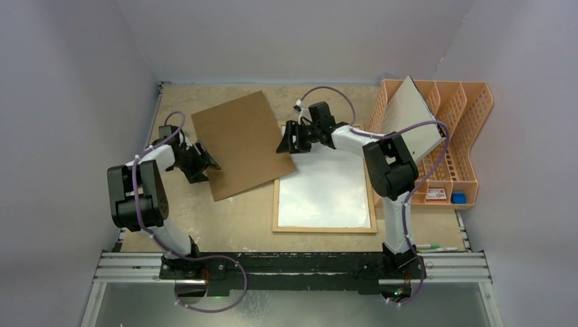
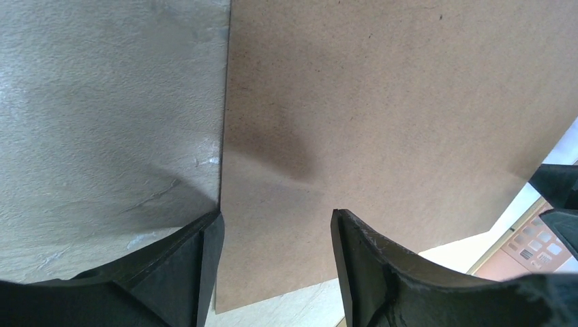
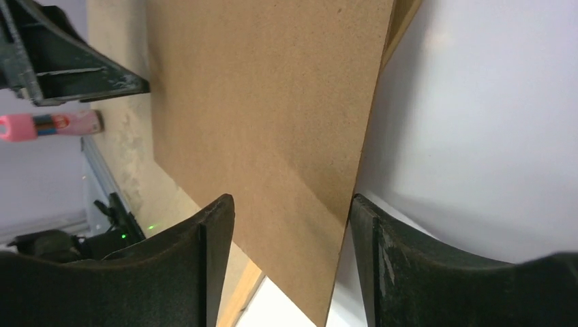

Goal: Put the photo into the frame

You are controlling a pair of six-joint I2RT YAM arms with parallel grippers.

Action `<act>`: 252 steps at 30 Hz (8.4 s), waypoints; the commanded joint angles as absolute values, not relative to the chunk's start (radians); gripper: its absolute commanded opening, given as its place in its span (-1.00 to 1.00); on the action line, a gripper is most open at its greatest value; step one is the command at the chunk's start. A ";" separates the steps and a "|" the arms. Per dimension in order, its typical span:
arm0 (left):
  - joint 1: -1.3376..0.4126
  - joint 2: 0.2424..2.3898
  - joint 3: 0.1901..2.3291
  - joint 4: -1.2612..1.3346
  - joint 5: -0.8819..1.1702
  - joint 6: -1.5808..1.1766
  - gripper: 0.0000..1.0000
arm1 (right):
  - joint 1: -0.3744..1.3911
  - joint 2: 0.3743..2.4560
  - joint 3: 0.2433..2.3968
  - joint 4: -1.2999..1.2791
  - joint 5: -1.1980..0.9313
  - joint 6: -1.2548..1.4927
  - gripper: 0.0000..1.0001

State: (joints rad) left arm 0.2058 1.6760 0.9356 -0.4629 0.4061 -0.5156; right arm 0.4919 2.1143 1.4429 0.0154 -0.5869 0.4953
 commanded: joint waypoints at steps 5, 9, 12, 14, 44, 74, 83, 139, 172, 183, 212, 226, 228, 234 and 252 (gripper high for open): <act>0.201 1.729 0.940 -0.425 0.432 -0.513 0.22 | 0.511 2.098 1.428 0.253 -0.958 0.570 0.01; 0.201 1.736 0.948 -0.422 0.426 -0.508 0.22 | 0.511 2.108 1.409 0.353 -1.049 0.627 -0.01; 0.201 1.742 0.957 -0.421 0.419 -0.501 0.22 | 0.511 2.102 1.377 0.473 -1.133 0.701 0.20; 0.201 1.744 0.964 -0.426 0.406 -0.496 0.22 | 0.511 2.102 1.382 0.464 -1.140 0.703 0.24; 0.201 1.744 0.915 -0.384 0.440 -0.516 0.23 | 0.541 2.103 1.417 0.279 -0.912 1.077 -0.02; 0.209 1.350 0.955 -0.459 0.449 -0.468 0.57 | 0.493 1.672 1.420 0.339 -0.457 0.896 -1.00; 0.070 1.226 0.713 -0.159 0.406 -0.663 0.40 | 0.470 1.382 1.309 0.314 -0.198 0.853 -1.00; -0.361 1.888 1.113 -0.470 -0.099 -0.470 -0.43 | 0.469 1.131 1.177 0.146 0.034 0.947 -1.00; -0.130 1.500 1.382 -0.698 -0.102 -0.528 0.58 | 0.469 1.309 1.251 0.219 -0.316 0.913 -1.00; -0.019 1.512 1.679 -0.680 0.240 -0.515 0.66 | 0.471 1.347 1.246 0.526 -0.684 1.055 -1.00; 0.160 1.429 1.535 0.278 1.143 -1.241 -0.58 | 0.443 1.294 1.161 0.749 -0.894 1.139 -1.00; 0.117 1.386 1.486 0.395 1.136 -1.352 -1.00 | 0.305 1.382 1.330 0.830 -0.963 1.103 0.53; 0.116 1.382 1.476 0.417 1.128 -1.383 -1.00 | 0.305 1.432 1.347 0.981 -0.968 1.203 0.53; 0.115 1.384 1.466 0.508 1.142 -1.459 -1.00 | 0.306 1.547 1.432 1.179 -0.955 1.366 0.49; 0.120 1.373 1.559 0.042 1.071 -1.030 -0.17 | 0.306 1.552 1.372 1.130 -0.935 1.348 -1.00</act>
State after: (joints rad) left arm 0.1146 1.3781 1.5051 0.3050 1.1511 -1.2633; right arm 0.3000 1.6279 1.4044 1.0561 -0.9344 1.3777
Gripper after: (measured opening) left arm 0.251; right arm 0.012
